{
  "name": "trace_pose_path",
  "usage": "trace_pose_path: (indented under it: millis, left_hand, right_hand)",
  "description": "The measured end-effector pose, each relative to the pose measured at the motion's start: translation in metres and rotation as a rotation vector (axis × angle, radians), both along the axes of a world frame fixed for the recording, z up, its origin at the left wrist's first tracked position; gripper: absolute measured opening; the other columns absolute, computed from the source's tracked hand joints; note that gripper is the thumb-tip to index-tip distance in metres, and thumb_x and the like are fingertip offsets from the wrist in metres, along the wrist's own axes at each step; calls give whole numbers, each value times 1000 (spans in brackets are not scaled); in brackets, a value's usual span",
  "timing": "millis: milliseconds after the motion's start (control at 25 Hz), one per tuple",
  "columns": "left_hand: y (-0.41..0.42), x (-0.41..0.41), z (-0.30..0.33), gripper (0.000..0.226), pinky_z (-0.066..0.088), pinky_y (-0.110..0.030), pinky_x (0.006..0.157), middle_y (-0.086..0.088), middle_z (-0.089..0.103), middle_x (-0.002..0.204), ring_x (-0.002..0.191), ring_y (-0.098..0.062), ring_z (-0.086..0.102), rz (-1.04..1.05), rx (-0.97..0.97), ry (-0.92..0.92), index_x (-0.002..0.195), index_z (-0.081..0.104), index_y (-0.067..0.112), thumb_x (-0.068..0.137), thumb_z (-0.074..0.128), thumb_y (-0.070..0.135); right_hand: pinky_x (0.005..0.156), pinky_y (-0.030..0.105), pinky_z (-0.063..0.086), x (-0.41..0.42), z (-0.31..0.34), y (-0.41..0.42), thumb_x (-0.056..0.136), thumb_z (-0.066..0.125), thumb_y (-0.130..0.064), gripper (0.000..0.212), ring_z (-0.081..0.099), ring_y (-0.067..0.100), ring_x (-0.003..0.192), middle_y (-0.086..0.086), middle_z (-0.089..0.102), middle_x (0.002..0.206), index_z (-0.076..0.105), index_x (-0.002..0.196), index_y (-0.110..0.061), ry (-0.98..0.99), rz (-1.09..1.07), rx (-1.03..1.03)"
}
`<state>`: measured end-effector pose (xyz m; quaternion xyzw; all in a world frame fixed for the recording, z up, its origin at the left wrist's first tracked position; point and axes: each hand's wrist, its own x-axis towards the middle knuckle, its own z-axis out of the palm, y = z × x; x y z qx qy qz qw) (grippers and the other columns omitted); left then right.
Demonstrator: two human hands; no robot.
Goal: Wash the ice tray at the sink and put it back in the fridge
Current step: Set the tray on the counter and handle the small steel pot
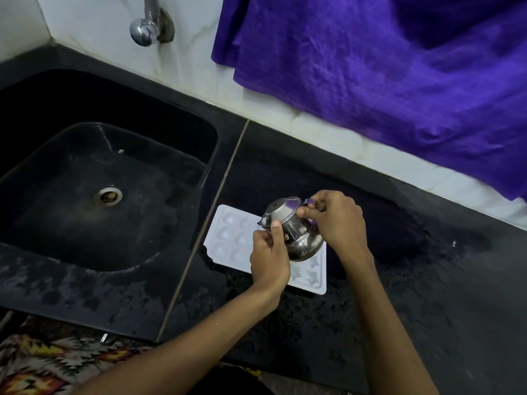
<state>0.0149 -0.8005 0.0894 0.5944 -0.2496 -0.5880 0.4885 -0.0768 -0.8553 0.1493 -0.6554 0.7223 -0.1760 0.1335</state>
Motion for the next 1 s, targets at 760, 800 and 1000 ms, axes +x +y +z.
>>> trace_pose_path:
  millis: [760, 800, 1000]
  left_hand:
    - [28, 0, 2, 28, 42, -6, 54, 10, 61, 80, 67, 5, 58, 29, -135, -33, 85, 46, 20, 93, 39, 46]
    - [28, 1, 1, 28, 40, -9, 55, 9, 60, 81, 69, 2, 57, 25, -126, -39, 84, 45, 21, 93, 38, 47]
    - [27, 3, 0, 29, 38, -15, 58, 8, 57, 79, 70, -1, 53, 30, -97, -44, 82, 45, 22, 94, 37, 47]
  right_hand:
    - [66, 30, 47, -1, 13, 31, 75, 73, -37, 15, 63, 11, 75, -13, 64, 71, 62, 74, -28, -44, 31, -45]
    - [65, 30, 47, 1, 13, 31, 75, 73, -38, 15, 63, 11, 75, -12, 63, 70, 61, 74, -29, -36, 27, -41]
    - [66, 32, 49, 6, 10, 31, 76, 72, -40, 16, 63, 13, 73, -9, 66, 73, 63, 76, -27, -1, 29, -41]
